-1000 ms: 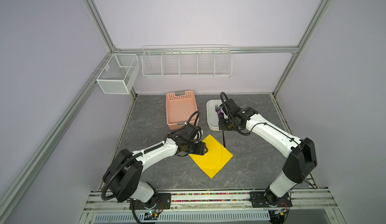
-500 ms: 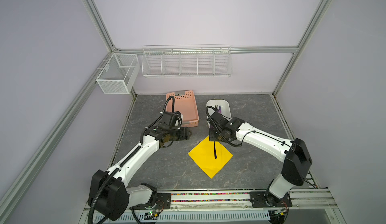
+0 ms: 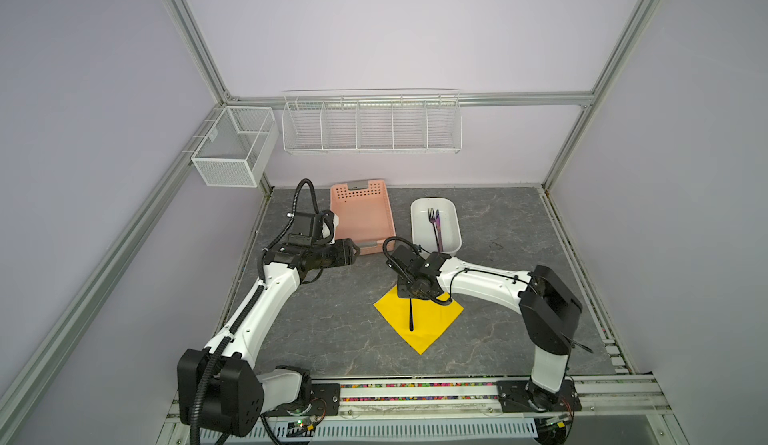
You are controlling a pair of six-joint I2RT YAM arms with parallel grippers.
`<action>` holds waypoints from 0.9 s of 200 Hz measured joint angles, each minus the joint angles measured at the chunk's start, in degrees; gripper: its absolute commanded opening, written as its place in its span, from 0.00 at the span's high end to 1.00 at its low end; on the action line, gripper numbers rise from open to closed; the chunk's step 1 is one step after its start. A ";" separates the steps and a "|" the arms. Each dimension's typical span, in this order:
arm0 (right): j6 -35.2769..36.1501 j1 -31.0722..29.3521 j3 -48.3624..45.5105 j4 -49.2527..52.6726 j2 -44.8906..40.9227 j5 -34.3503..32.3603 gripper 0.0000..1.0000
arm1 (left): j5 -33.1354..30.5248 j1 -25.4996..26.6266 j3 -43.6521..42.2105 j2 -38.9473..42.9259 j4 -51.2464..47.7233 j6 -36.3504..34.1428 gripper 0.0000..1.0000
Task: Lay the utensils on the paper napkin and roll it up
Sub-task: 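Carry the spoon over the napkin with the right gripper while the left draws back, then lower the purple spoon onto the napkin and open the right gripper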
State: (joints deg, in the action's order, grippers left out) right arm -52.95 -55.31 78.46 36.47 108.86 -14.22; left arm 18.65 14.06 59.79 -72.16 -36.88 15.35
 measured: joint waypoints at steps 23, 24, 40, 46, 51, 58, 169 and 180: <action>0.07 0.09 0.39 -0.55 2.43 -0.11 0.93 | 0.63 -0.46 -0.20 0.85 0.66 -0.02 0.35; 0.07 0.09 0.42 -0.55 2.47 -0.11 0.93 | 0.66 -0.48 -0.22 0.90 0.68 -0.02 0.35; 0.07 0.13 0.50 -0.63 3.41 -0.07 0.93 | 0.85 -0.57 -0.83 1.73 1.44 0.00 0.35; 0.13 0.15 0.63 -0.68 3.69 -0.02 0.93 | 0.87 -0.57 -1.07 2.01 1.51 -0.02 0.35; 0.20 0.20 0.63 -0.90 3.89 0.07 0.93 | 0.90 -0.57 -1.22 2.16 1.55 -0.02 0.35; 0.24 0.22 0.63 -1.09 4.13 0.11 0.93 | 0.92 -0.57 -1.40 2.23 1.60 -0.02 0.35; 0.48 0.72 0.74 -2.08 4.70 0.55 0.93 | 2.21 -0.94 -2.12 2.23 1.90 0.00 0.35; 0.48 0.74 0.74 -2.10 4.72 0.55 0.93 | 2.21 -0.94 -2.16 2.23 1.88 0.00 0.35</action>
State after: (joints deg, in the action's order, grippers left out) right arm -52.47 -54.57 79.20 34.37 113.58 -13.67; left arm 20.86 13.13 57.63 -69.93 -35.00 15.35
